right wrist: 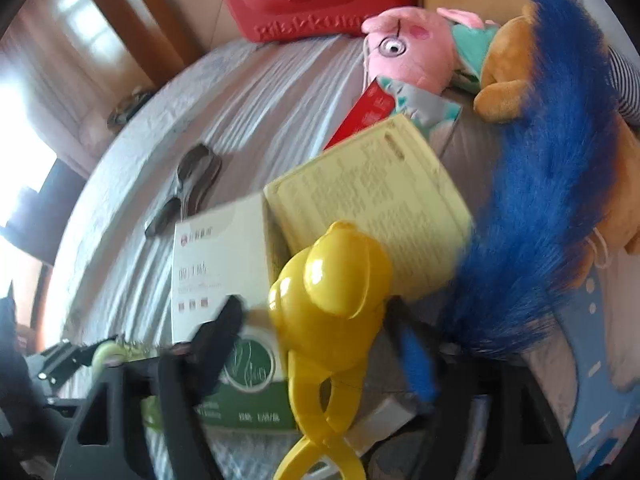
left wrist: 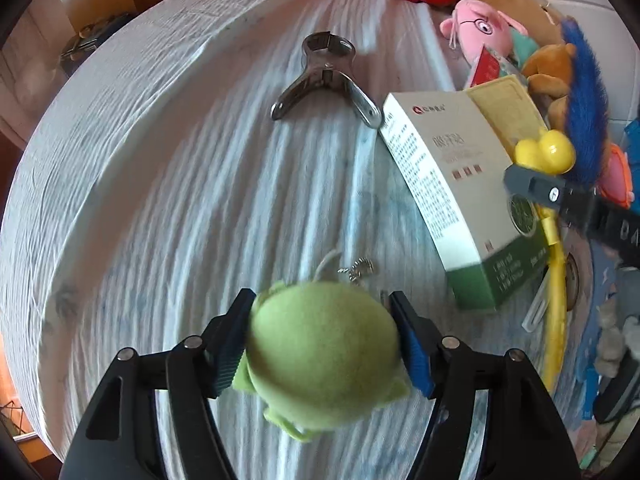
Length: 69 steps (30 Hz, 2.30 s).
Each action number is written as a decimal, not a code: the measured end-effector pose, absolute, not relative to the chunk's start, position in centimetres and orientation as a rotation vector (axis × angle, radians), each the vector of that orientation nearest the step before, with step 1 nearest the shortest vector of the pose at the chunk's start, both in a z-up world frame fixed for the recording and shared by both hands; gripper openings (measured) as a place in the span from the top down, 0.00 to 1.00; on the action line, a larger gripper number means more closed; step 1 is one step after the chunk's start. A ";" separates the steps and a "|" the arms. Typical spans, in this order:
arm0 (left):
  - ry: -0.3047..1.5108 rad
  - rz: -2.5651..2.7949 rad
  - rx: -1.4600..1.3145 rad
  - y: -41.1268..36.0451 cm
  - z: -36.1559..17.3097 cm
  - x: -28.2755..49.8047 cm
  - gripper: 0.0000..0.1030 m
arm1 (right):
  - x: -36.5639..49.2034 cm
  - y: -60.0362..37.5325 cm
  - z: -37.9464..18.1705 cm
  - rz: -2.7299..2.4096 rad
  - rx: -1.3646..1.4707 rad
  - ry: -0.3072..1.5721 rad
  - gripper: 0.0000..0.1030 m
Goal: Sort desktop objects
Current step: 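Carry the green plush and yellow clip into the blue crate with both tools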
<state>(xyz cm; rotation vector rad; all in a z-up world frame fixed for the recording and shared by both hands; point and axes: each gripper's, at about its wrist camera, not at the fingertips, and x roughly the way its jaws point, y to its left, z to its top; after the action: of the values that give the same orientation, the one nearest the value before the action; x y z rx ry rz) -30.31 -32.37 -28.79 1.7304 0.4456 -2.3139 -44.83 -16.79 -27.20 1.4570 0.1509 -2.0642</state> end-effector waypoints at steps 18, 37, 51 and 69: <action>0.343 -2.550 1.465 -29.9 -19.6 -28.2 0.41 | -39.9 -12.2 -20.4 -2.198 1.260 0.055 0.60; 0.203 -2.919 1.178 -13.1 -7.9 -27.2 0.41 | -31.1 4.5 -5.6 -2.468 0.883 0.033 0.60; -0.012 -3.339 0.996 3.2 1.3 -29.6 0.41 | -26.8 22.5 4.7 -2.870 0.623 -0.118 0.60; -0.104 -3.499 0.960 35.1 11.9 -41.8 0.40 | -33.6 50.7 12.8 -3.052 0.473 -0.005 0.60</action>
<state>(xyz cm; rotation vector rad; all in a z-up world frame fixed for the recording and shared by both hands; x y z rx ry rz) -41.81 35.08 11.90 0.9599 -0.1041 -3.4987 -33.58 50.72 12.83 0.4729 -0.0052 -3.0523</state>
